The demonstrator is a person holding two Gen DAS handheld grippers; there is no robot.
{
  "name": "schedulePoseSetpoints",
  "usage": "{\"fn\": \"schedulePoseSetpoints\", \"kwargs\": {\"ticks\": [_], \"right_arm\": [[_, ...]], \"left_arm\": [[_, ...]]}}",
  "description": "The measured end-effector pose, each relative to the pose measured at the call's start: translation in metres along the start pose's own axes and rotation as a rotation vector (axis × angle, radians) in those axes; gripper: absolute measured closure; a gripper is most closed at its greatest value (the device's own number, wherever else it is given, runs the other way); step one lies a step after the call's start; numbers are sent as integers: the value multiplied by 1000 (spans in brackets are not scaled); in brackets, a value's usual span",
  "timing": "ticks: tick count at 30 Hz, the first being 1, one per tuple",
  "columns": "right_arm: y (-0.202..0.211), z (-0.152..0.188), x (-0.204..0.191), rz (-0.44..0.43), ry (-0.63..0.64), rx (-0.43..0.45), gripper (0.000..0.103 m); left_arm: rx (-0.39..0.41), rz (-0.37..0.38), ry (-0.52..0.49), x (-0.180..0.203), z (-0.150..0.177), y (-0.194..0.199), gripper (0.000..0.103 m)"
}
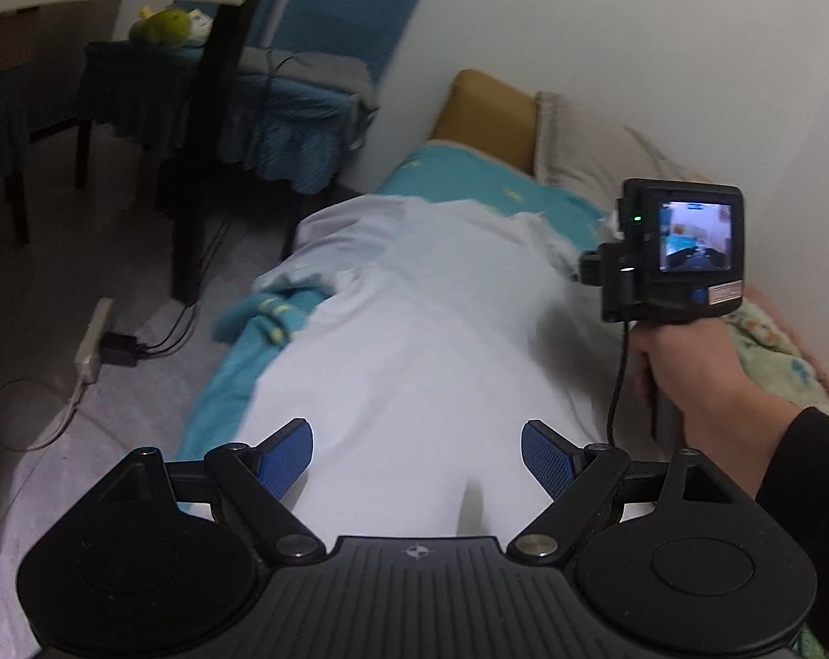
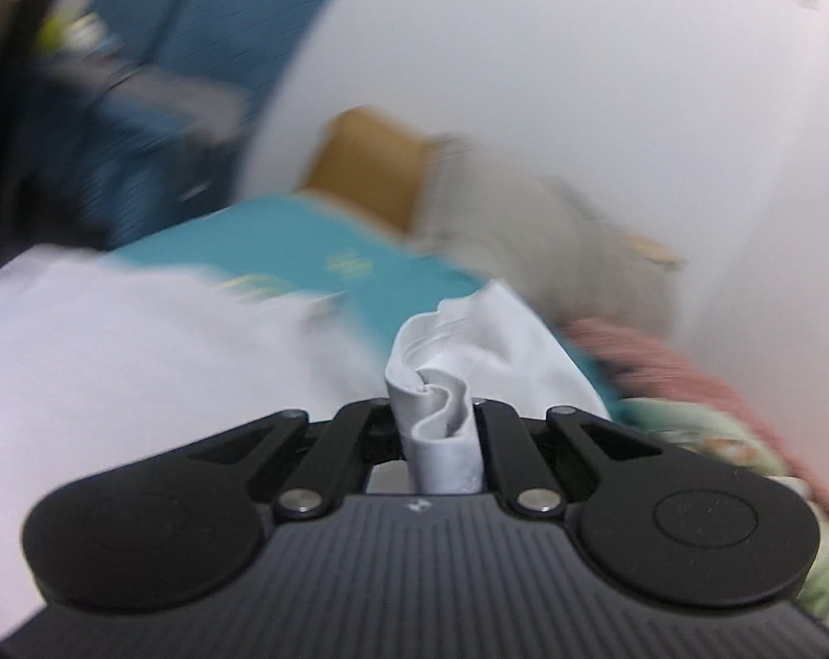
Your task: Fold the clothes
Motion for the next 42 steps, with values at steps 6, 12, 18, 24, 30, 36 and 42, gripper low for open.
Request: {"fn": "schedulePoseSetpoints", "kwargs": {"ticks": [6, 12, 18, 24, 30, 36, 42], "right_arm": [[-21, 23, -8, -32, -60, -96, 95], [-15, 30, 9, -161, -296, -177, 41], [38, 27, 32, -247, -450, -184, 18], [140, 34, 60, -254, -500, -205, 18], [255, 63, 99, -254, -563, -222, 18], [339, 90, 131, -248, -656, -160, 18], [372, 108, 148, -257, -720, -116, 18]], "left_arm": [[-46, -8, 27, -12, 8, -20, 18], [-47, -14, -27, -2, 16, -26, 18], [-25, -30, -58, 5, 17, -25, 18], [11, -52, -95, 12, 17, -15, 18], [26, -41, -179, 33, 27, -3, 18], [23, -36, -225, 49, 44, 24, 18], [14, -25, -289, 67, 60, 47, 18]]}}
Point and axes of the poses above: each gripper's, at about its wrist camera, not at the fingertips, and y roughly against the way its jaws point, x to its right, z to its underside, the point moved 10 cm from there along -y, roughly the way its jaws point, and after that the axes turned 2 degrees about -z, right-handed, at the moved point
